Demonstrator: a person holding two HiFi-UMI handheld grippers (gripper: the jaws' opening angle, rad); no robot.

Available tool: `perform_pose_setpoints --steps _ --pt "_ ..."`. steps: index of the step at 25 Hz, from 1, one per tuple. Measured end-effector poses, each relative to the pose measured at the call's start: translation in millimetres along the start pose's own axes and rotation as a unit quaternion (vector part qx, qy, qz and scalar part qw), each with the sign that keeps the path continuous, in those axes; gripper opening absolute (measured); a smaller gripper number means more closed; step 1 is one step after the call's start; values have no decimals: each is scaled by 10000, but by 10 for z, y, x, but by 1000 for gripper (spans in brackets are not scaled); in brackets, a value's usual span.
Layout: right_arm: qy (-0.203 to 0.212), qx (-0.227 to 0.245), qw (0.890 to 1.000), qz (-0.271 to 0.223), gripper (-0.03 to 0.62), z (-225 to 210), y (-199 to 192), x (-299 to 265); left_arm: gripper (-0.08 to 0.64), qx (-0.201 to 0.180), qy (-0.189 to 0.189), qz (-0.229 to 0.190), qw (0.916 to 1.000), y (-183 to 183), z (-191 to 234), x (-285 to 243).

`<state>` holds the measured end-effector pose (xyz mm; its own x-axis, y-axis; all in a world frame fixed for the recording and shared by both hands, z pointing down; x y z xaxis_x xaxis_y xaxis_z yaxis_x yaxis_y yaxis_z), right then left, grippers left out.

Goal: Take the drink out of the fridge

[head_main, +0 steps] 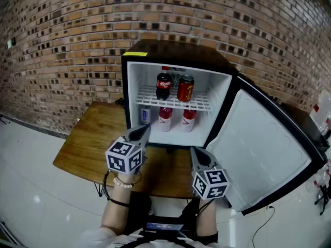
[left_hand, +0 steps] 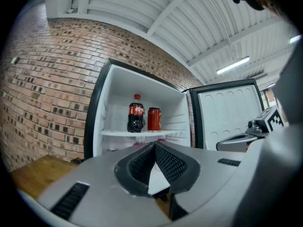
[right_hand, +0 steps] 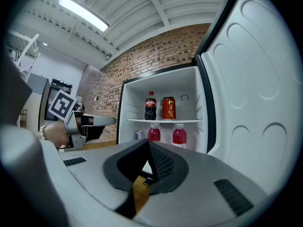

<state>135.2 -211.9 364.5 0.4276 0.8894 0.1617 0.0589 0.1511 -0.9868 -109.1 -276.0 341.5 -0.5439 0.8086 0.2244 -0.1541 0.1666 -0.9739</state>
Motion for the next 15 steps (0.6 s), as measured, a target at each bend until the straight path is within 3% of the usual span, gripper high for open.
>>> perform_pose_setpoints --steps 9,12,15 --pt "-17 -9 10000 -20 15 -43 4 -2 22 -387 38 -19 9992 335 137 -451" --pt "-26 -14 10000 -29 15 -55 17 2 228 -481 33 95 9988 460 172 -733" --pt "-49 -15 10000 -38 15 -70 22 8 320 -508 74 155 9986 571 235 -1033"
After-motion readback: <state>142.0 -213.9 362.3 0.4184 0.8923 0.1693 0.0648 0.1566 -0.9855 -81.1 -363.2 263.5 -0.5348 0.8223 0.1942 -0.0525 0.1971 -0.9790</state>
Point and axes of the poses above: the fingertips, and each gripper's own axes: x backward along the fingers, z to its left, y out of its top, the point moved 8 cm from there along x, backward along the fingers, and after that the axes turned 11 degrees about -z, right-handed, at the moved point
